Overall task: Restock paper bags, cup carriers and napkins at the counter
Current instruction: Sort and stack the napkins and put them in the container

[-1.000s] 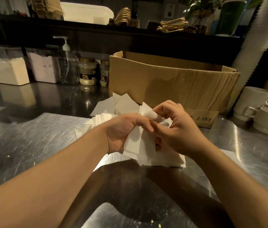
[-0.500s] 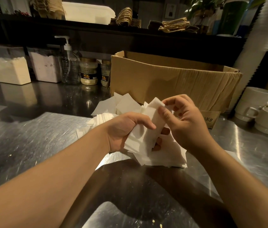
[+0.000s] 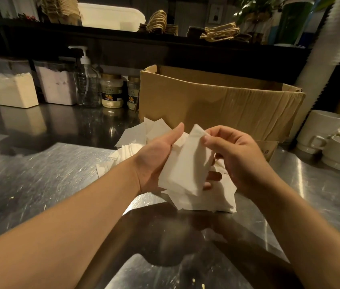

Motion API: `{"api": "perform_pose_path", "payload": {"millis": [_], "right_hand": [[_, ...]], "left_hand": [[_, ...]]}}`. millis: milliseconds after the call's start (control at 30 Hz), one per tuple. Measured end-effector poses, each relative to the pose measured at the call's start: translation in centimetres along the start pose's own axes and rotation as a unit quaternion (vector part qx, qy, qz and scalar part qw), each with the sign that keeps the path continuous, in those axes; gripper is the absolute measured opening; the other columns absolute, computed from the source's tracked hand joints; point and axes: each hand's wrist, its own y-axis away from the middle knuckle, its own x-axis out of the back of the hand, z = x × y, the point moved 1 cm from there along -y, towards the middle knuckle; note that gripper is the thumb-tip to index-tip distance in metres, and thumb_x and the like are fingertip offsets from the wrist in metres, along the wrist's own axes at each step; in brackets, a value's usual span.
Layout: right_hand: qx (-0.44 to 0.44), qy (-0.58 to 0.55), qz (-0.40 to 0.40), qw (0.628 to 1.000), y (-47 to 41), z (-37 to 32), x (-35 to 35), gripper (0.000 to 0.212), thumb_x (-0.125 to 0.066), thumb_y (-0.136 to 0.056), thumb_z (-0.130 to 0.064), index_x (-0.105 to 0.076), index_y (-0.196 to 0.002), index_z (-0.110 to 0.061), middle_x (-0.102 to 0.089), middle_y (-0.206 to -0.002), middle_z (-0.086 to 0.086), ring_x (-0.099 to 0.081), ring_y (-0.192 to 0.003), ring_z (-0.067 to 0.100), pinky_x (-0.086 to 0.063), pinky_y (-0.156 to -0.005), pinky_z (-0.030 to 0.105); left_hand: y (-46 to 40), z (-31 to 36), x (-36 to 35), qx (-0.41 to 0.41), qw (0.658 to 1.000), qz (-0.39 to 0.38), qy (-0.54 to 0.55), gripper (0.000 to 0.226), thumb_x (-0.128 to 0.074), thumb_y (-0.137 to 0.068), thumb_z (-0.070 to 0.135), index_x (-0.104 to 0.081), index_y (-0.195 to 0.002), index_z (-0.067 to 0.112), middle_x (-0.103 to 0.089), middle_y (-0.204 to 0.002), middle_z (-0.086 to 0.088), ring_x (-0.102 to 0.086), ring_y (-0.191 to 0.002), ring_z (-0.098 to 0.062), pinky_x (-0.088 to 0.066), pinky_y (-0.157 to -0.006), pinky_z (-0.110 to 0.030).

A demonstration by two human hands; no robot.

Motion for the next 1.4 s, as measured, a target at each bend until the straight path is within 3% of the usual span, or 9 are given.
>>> {"api": "perform_pose_path", "payload": {"millis": [167, 333, 500, 600, 800, 1000, 1200, 1300, 1400], "right_hand": [[0.01, 0.152, 0.08, 0.985, 0.1, 1.4, -1.6, 0.01, -0.069, -0.094, -0.03, -0.065, -0.103, -0.031, -0.058, -0.117, -0.004, -0.061, -0.106, 0.016, -0.064, -0.074, 0.037], [0.11, 0.264, -0.054, 0.957, 0.6, 1.0, -0.7, 0.084, -0.073, -0.079, -0.059, -0.024, -0.148, -0.055, -0.031, -0.153, -0.018, -0.034, -0.139, 0.007, -0.038, -0.114, 0.04], [0.101, 0.386, -0.136, 0.907, 0.9, 0.5, -1.2, 0.131, -0.084, -0.059, -0.07, 0.013, -0.148, -0.064, -0.01, -0.155, -0.032, -0.01, -0.144, 0.003, -0.017, -0.124, 0.052], [0.107, 0.417, -0.127, 0.893, 0.8, 0.6, -1.2, 0.129, -0.088, -0.067, -0.056, 0.013, -0.148, -0.064, -0.019, -0.145, -0.033, -0.015, -0.129, -0.004, -0.014, -0.125, 0.05], [0.127, 0.416, -0.153, 0.887, 0.8, 0.6, -1.3, 0.128, -0.087, -0.066, -0.057, 0.012, -0.147, -0.066, -0.015, -0.148, -0.035, -0.01, -0.137, -0.004, -0.02, -0.123, 0.054], [0.162, 0.289, -0.011, 0.943, 0.2, 1.6, -0.4, 0.082, -0.061, -0.082, -0.068, -0.022, -0.152, -0.051, -0.044, -0.138, -0.018, -0.044, -0.128, 0.007, -0.041, -0.11, 0.05], [0.134, 0.298, 0.028, 0.945, -0.1, 1.9, -0.5, 0.015, -0.064, -0.092, -0.041, -0.058, -0.105, -0.039, -0.064, -0.102, -0.017, -0.062, -0.097, 0.004, -0.058, -0.087, 0.034], [0.121, 0.337, 0.004, 0.934, 0.1, 1.7, -0.7, 0.011, -0.067, -0.088, -0.043, -0.062, -0.095, -0.036, -0.062, -0.094, -0.017, -0.058, -0.09, 0.003, -0.057, -0.08, 0.032], [0.087, 0.399, -0.044, 0.912, 0.2, 1.8, -1.1, 0.02, -0.068, -0.08, -0.056, -0.065, -0.091, -0.04, -0.056, -0.093, -0.022, -0.051, -0.095, 0.004, -0.049, -0.096, 0.048]], "left_hand": [[0.1, 0.1, -0.7, 0.015, 0.998, -0.051, 0.027, 0.054, -0.041, -0.091, 0.069, -0.063, -0.118, 0.028, -0.073, -0.098, -0.009, -0.072, -0.092, -0.026, -0.061, -0.081, -0.04], [0.0, 0.1, -0.6, 0.001, 0.992, -0.083, 0.094, 0.035, -0.056, -0.083, 0.036, -0.071, -0.107, 0.015, -0.069, -0.085, -0.009, -0.068, -0.078, -0.026, -0.054, -0.078, -0.038], [0.0, 0.0, -0.7, -0.023, 0.994, -0.059, 0.089, 0.034, -0.057, -0.074, 0.03, -0.06, -0.107, 0.02, -0.067, -0.072, -0.006, -0.068, -0.067, -0.021, -0.055, -0.064, -0.033], [-0.1, 0.0, -0.7, -0.029, 0.993, -0.059, 0.093, 0.034, -0.057, -0.073, 0.028, -0.063, -0.106, 0.02, -0.067, -0.075, -0.008, -0.068, -0.07, -0.023, -0.056, -0.064, -0.034], [0.1, 0.2, -0.8, 0.004, 0.994, -0.046, 0.1, 0.036, -0.055, -0.076, 0.031, -0.064, -0.107, 0.015, -0.067, -0.079, -0.011, -0.069, -0.071, -0.025, -0.056, -0.067, -0.036], [0.2, 0.9, 0.4, 0.023, 0.985, -0.038, 0.168, 0.041, -0.055, -0.089, 0.038, -0.064, -0.119, 0.01, -0.064, -0.101, -0.013, -0.063, -0.088, -0.026, -0.053, -0.085, -0.041], [0.5, 1.6, 1.5, -0.02, 0.971, -0.009, 0.239, 0.048, -0.058, -0.089, 0.039, -0.06, -0.126, 0.008, -0.064, -0.108, -0.012, -0.063, -0.087, -0.025, -0.052, -0.084, -0.037], [0.4, 1.9, 2.0, -0.038, 0.956, -0.012, 0.289, 0.05, -0.056, -0.09, 0.039, -0.054, -0.13, 0.01, -0.064, -0.107, -0.011, -0.06, -0.086, -0.023, -0.049, -0.087, -0.035], [0.3, 2.0, 2.4, -0.057, 0.949, 0.002, 0.31, 0.049, -0.056, -0.089, 0.041, -0.055, -0.129, 0.012, -0.064, -0.107, -0.01, -0.06, -0.084, -0.022, -0.048, -0.085, -0.034]]}}
